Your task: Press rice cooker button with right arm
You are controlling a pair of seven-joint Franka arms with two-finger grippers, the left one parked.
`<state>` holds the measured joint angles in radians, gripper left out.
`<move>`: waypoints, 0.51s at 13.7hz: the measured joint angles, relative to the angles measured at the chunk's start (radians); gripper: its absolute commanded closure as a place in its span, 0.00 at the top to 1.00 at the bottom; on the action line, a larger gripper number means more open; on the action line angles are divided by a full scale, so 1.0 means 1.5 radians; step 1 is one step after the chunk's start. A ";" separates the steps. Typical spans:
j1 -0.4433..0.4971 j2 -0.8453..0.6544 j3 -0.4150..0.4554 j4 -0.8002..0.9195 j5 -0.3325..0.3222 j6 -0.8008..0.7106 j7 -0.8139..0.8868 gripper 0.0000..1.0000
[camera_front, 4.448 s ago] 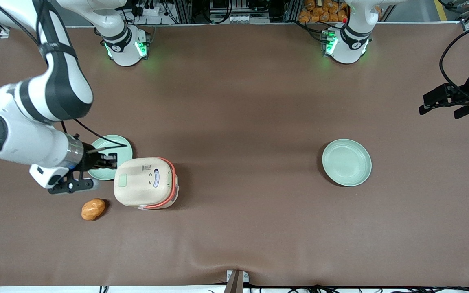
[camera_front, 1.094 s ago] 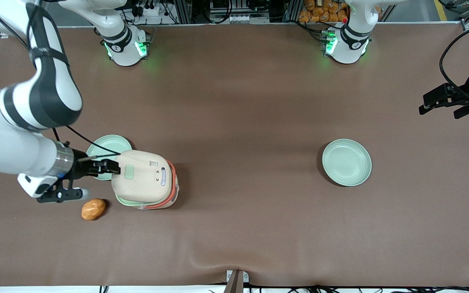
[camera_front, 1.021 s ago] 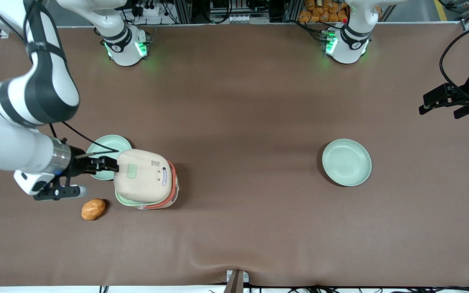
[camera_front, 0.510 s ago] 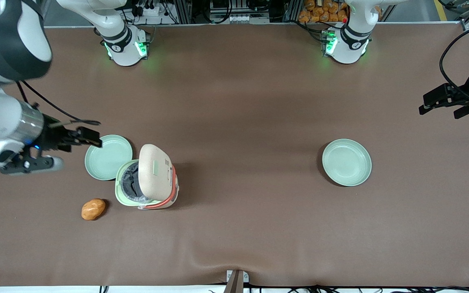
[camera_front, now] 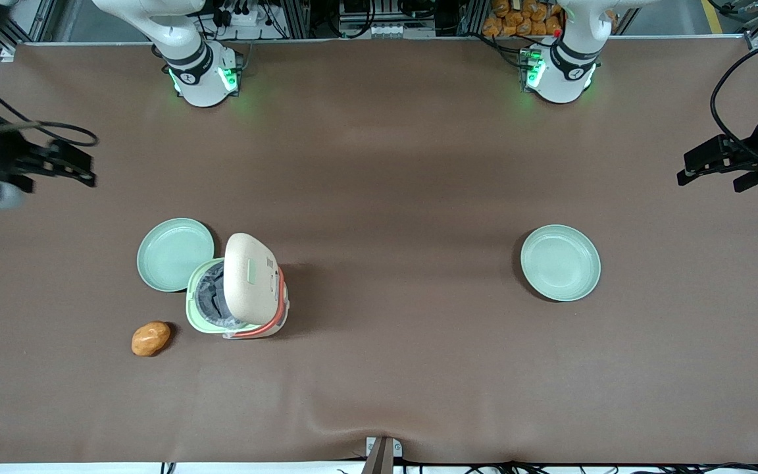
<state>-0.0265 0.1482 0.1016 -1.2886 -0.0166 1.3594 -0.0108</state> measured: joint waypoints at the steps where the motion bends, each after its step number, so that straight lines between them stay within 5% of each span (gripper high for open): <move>1: -0.015 -0.005 -0.001 -0.003 0.000 -0.007 -0.006 1.00; 7: -0.040 -0.008 -0.023 -0.014 0.000 -0.050 -0.012 1.00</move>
<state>-0.0871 0.1369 0.0679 -1.3092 -0.0165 1.2841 -0.0281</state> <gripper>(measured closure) 0.000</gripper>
